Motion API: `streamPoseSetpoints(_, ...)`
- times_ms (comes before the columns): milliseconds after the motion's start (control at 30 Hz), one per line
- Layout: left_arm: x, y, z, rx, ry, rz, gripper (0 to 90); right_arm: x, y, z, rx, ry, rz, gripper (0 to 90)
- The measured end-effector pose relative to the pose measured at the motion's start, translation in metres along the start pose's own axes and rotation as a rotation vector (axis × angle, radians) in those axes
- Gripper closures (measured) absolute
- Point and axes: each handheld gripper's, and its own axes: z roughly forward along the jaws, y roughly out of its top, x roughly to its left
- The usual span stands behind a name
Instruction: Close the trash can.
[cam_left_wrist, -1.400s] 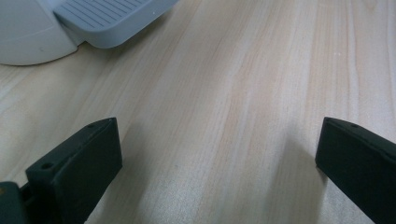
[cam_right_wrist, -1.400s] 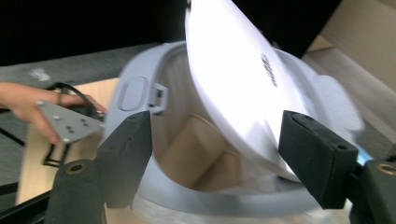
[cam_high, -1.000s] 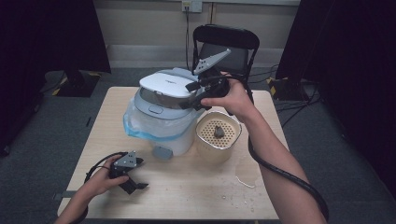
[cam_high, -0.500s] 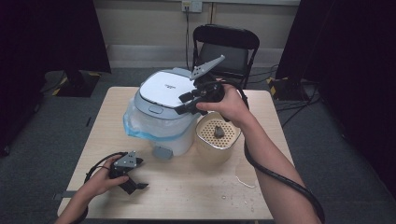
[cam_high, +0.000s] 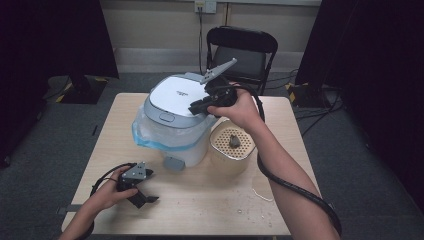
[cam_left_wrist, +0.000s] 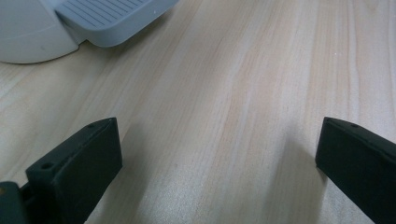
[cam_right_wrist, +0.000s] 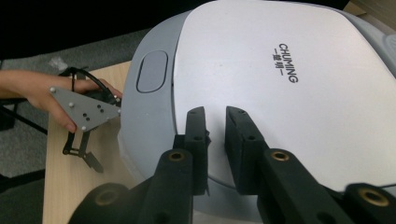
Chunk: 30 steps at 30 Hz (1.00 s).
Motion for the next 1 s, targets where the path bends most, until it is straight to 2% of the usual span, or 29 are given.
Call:
streamPoseSetpoints(133, 0.000, 0.000, 0.000, 0.000, 0.000, 0.000, 0.0, -0.002, -0.003, 0.002, -0.003, -0.002, 0.027, 83.3)
streamPoseSetpoints(467, 0.000, 0.000, 0.000, 0.000, 0.000, 0.000, 0.0, -0.001, -0.002, 0.002, 0.004, -0.006, 0.010, 82.5)
streamPoseSetpoints(567, 0.000, 0.000, 0.000, 0.000, 0.000, 0.000, 0.0, 0.000, 0.000, 0.001, 0.011, 0.002, 0.011, 75.3)
streamPoseSetpoints(833, 0.000, 0.000, 0.000, 0.001, -0.003, 0.002, 0.0, -0.005, 0.001, -0.003, 0.014, -0.052, 0.035, 55.0)
streamPoseSetpoints(900, 0.001, 0.000, 0.000, 0.001, -0.005, 0.003, 0.0, -0.007, -0.001, -0.005, 0.016, -0.052, 0.032, 49.8)
streamPoseSetpoints(1000, 0.001, 0.000, 0.000, 0.007, -0.006, 0.006, 0.0, -0.010, -0.003, -0.007, 0.003, -0.064, 0.052, 38.5)
